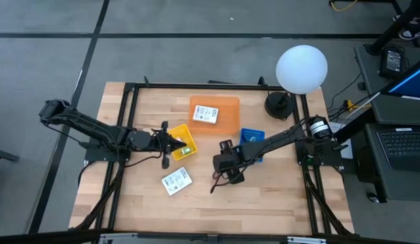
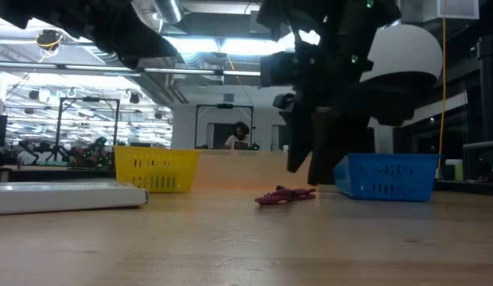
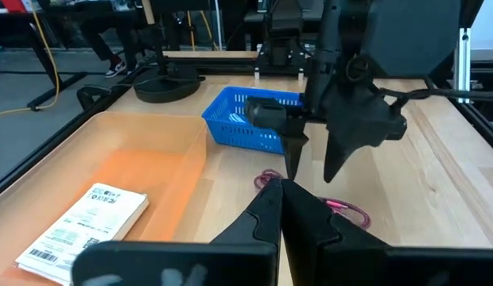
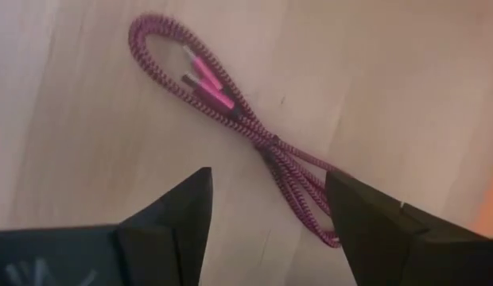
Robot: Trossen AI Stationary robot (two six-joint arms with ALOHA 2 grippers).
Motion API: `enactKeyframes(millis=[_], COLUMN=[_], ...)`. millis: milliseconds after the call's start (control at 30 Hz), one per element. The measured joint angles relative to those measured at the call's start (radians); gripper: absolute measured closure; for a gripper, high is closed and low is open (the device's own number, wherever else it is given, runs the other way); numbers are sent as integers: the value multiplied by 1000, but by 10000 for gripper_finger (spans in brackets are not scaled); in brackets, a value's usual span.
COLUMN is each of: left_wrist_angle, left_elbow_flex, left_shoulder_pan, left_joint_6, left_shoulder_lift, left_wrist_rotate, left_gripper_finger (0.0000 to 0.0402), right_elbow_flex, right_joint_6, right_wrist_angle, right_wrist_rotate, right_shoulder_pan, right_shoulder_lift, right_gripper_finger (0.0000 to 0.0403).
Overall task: Pick and place items into bin
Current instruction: Put the pink charger cable into the blue bin
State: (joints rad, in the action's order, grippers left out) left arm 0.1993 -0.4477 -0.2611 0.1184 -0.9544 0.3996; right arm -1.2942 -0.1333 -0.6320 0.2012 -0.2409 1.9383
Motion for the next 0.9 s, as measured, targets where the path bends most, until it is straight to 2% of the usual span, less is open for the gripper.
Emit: enactKeyframes(millis=[267, 433, 567, 900], left_wrist_angle=[8, 11, 10, 9], left_elbow_flex=[0, 0, 0, 0], left_shoulder_pan=[0, 0, 0, 0], left_joint_6=[1, 1, 1, 0], left_shoulder_lift=[-11, -11, -11, -11], left_wrist_rotate=[0, 0, 0, 0], left_gripper_finger=[398, 398, 398, 398], right_elbow_flex=[1, 1, 8, 5], right_joint_6=[-82, -60, -56, -58], right_wrist_angle=[74, 97, 97, 100], right_wrist_rotate=[0, -2, -69, -74], right_shoulder_pan=[7, 29, 60, 78], right_shoulder_lift=[25, 25, 25, 78], right_gripper_finger=[180, 181, 189, 206])
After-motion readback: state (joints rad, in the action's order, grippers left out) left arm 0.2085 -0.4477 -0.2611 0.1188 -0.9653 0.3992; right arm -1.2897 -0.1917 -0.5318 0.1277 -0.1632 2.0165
